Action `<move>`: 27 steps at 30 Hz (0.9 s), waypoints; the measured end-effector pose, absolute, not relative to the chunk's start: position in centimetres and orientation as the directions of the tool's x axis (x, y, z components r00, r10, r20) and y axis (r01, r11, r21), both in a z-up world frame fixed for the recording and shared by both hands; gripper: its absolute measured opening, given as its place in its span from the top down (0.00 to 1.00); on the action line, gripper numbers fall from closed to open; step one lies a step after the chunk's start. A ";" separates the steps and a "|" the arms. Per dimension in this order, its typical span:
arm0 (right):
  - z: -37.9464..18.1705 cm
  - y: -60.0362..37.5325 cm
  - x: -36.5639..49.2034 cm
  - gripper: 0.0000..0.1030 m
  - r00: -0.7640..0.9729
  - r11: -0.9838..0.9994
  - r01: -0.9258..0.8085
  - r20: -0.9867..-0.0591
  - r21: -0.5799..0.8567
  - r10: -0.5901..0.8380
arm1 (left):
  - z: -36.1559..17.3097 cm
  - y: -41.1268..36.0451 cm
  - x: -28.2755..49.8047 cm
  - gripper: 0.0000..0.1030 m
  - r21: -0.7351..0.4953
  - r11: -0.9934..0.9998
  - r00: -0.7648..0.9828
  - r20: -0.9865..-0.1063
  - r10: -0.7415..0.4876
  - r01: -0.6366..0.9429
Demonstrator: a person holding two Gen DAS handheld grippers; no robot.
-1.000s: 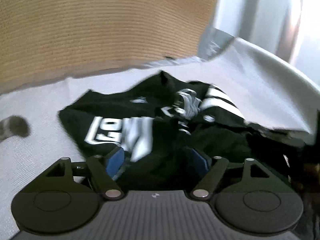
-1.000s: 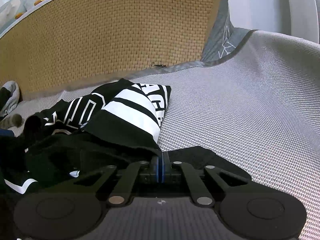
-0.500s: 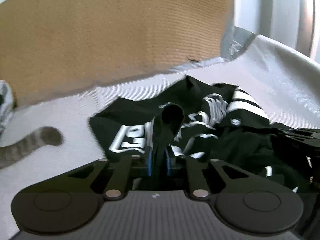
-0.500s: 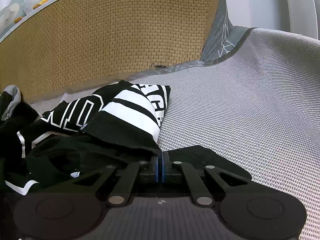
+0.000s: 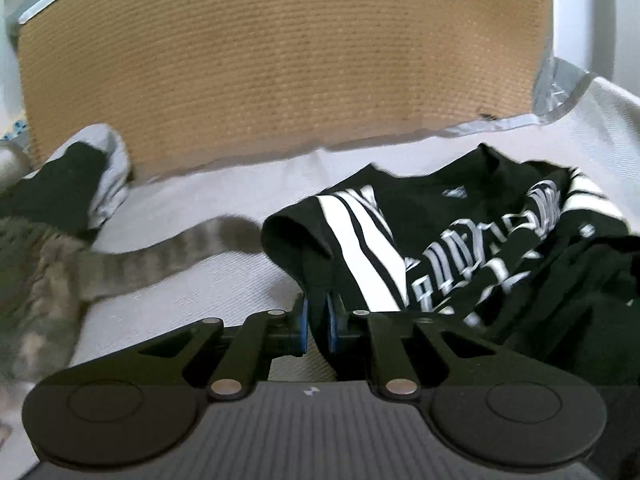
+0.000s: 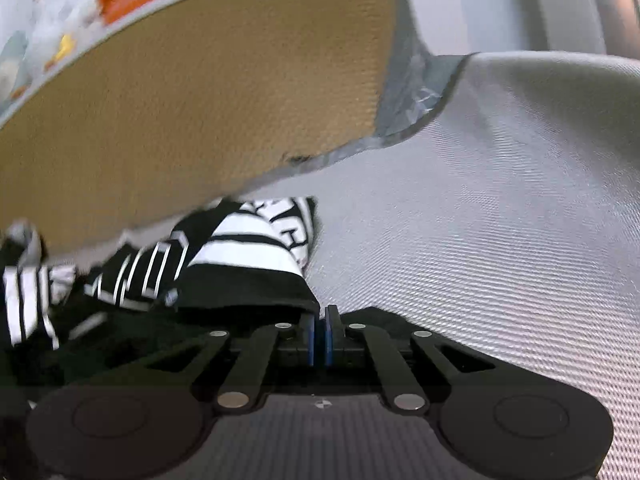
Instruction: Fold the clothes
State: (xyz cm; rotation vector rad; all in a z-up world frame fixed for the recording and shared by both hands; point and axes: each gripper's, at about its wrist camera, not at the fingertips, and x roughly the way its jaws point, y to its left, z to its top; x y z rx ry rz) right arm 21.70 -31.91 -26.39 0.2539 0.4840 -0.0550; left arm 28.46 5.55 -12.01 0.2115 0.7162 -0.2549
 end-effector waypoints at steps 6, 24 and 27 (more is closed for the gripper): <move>-25.5 -31.8 20.7 0.94 0.915 0.967 0.143 -0.401 0.209 -0.048 | -12.4 7.7 28.4 0.89 0.118 0.961 0.719 -0.688 -0.103 0.251; -24.0 -35.3 18.8 0.94 0.915 0.891 0.296 -0.371 0.343 -0.161 | -13.5 11.2 27.2 0.93 0.111 0.985 0.668 -0.744 -0.005 0.130; -24.1 -37.0 18.5 0.94 0.900 0.850 0.344 -0.397 0.400 -0.177 | -13.1 11.2 26.9 0.93 0.133 0.978 0.672 -0.740 -0.008 0.158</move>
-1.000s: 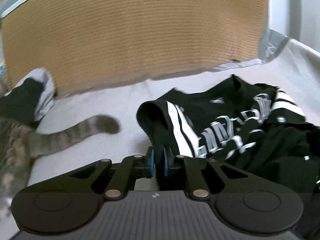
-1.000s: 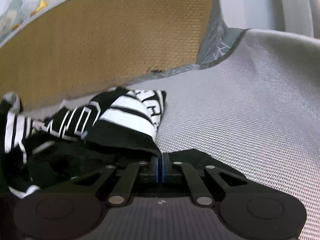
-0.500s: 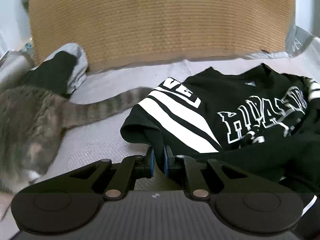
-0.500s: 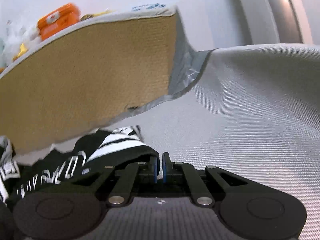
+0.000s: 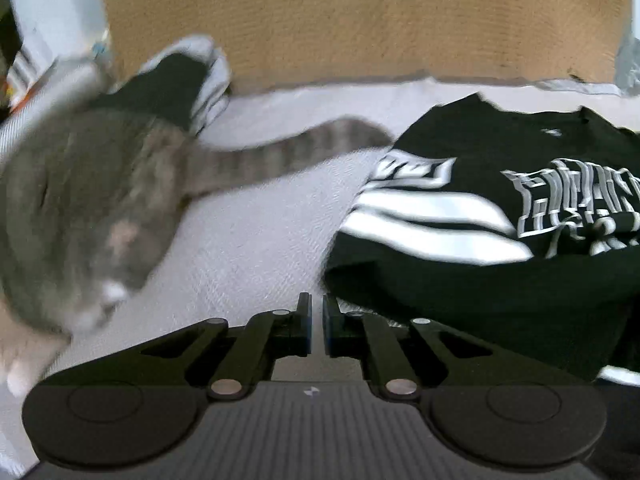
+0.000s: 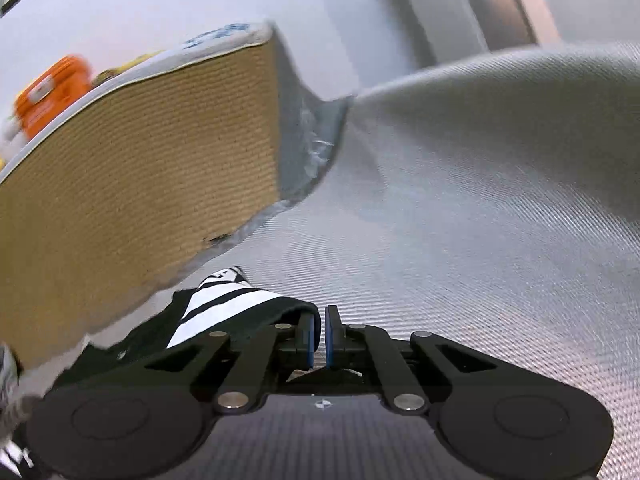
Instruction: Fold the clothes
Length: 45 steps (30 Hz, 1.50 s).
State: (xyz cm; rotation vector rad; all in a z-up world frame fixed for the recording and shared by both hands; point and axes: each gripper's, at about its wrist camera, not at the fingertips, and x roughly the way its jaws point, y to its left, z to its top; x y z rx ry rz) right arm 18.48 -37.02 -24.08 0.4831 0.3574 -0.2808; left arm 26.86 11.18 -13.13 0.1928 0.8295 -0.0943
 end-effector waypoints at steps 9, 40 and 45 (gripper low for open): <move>-23.5 -39.0 18.7 0.89 0.889 0.852 0.290 -0.453 0.436 -0.071 | -11.8 9.6 26.6 0.88 0.174 0.951 0.695 -0.716 -0.057 0.257; -15.9 -28.2 28.4 0.44 0.854 0.991 -0.131 -0.506 0.018 0.122 | -14.4 0.2 33.9 0.53 0.034 0.936 0.681 -0.696 -0.229 0.350; -17.3 -27.9 31.2 0.44 0.830 0.986 -0.157 -0.548 -0.061 0.099 | -15.2 0.6 36.1 0.51 0.058 0.937 0.678 -0.706 -0.204 0.344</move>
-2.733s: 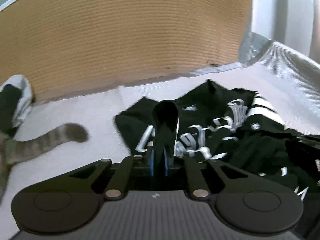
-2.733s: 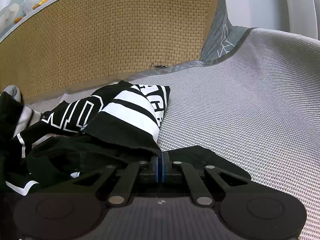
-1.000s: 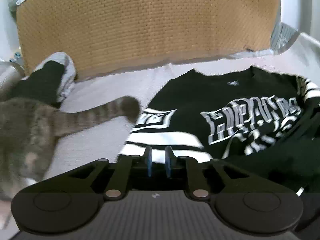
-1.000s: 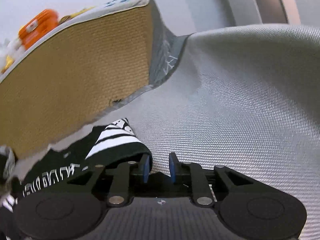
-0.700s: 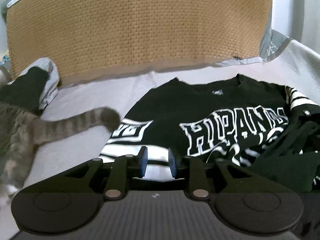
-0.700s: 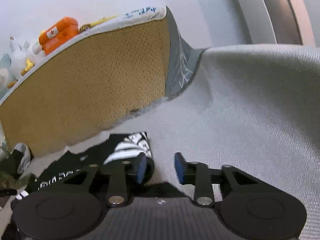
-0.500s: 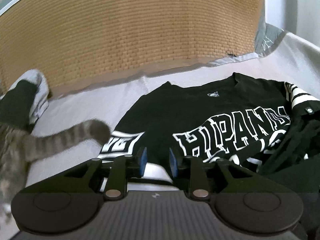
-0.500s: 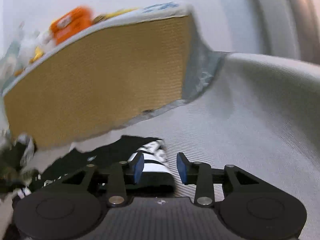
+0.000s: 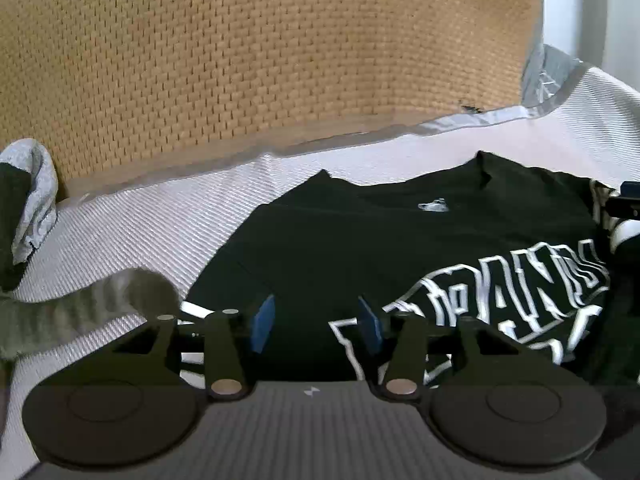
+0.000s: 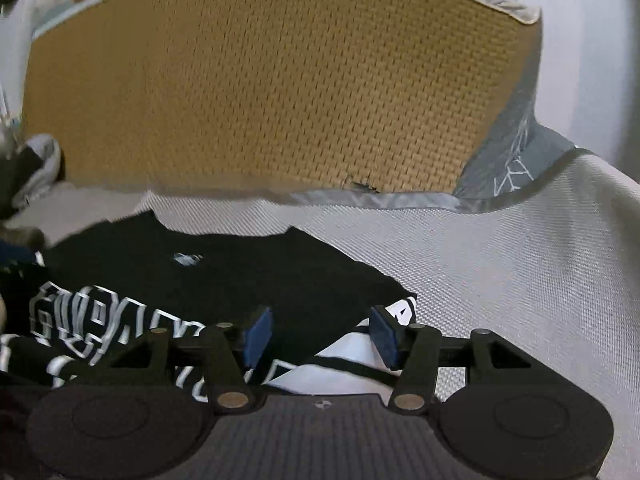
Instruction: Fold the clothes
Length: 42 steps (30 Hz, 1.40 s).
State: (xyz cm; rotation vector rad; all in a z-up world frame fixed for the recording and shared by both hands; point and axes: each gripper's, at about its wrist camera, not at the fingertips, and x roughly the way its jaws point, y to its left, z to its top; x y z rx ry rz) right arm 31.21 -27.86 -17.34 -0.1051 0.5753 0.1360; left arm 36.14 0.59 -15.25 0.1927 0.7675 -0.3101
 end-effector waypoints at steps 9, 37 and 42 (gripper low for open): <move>-19.0 -29.8 35.0 0.44 0.774 0.978 -0.194 -0.623 -0.072 0.108 | -18.0 1.5 39.8 0.44 0.097 0.917 0.640 -0.744 -0.191 0.386; -21.9 -33.6 40.1 0.29 0.694 0.978 -0.203 -0.697 0.050 0.179 | -20.7 5.3 44.0 0.21 0.003 0.919 0.626 -0.733 -0.267 0.395; -22.0 -33.2 40.0 0.38 0.688 0.966 -0.248 -0.690 0.066 0.224 | -20.7 5.1 43.8 0.32 -0.008 0.913 0.627 -0.724 -0.286 0.407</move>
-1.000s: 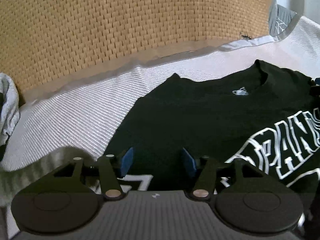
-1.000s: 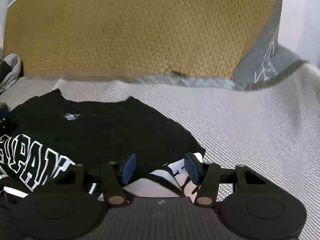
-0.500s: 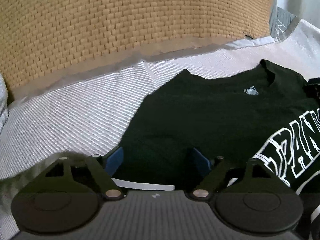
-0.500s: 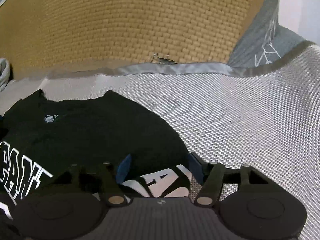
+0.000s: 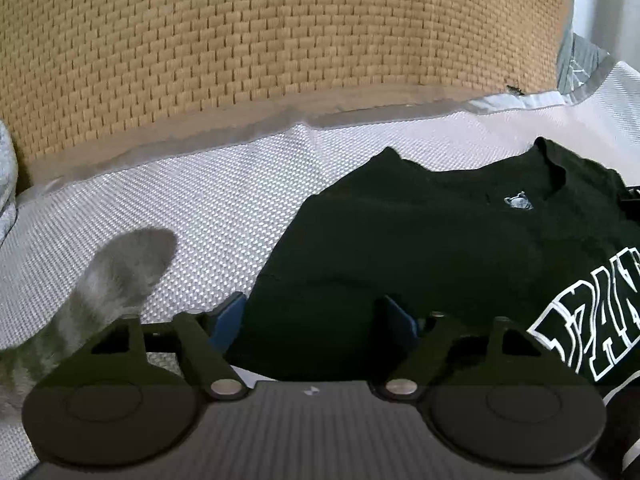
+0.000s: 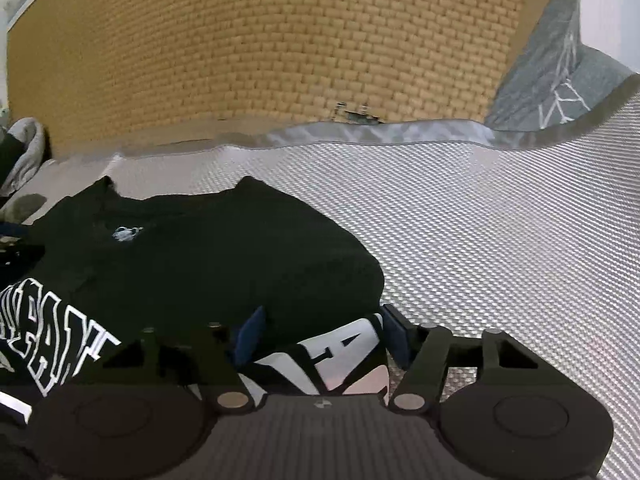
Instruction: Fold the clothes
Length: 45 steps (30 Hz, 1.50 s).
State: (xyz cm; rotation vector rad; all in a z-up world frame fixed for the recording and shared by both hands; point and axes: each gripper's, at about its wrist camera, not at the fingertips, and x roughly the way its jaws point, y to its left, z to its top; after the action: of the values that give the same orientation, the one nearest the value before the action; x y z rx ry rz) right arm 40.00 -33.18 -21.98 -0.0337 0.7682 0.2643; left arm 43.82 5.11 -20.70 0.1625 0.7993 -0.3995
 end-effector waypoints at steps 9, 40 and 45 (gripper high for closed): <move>-22.1 -32.4 39.4 0.66 0.682 0.951 -0.298 -0.679 0.081 0.272 | -20.6 4.3 43.4 0.68 -0.002 0.896 0.629 -0.711 -0.313 0.444; -23.2 -27.7 41.5 0.78 0.835 0.927 -0.135 -0.544 -0.350 -0.084 | -21.0 -1.9 45.8 0.84 0.290 0.860 0.749 -0.645 -0.148 0.420; -23.0 -27.7 42.9 0.78 0.830 0.918 -0.126 -0.547 -0.375 -0.109 | -21.0 -2.3 47.3 0.84 0.279 0.863 0.752 -0.639 -0.162 0.422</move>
State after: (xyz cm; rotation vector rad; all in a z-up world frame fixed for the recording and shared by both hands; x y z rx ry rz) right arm 42.94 -27.75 -22.99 -0.4128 0.5961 0.0095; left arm 47.29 -2.27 -21.01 0.4276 0.6460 -0.3292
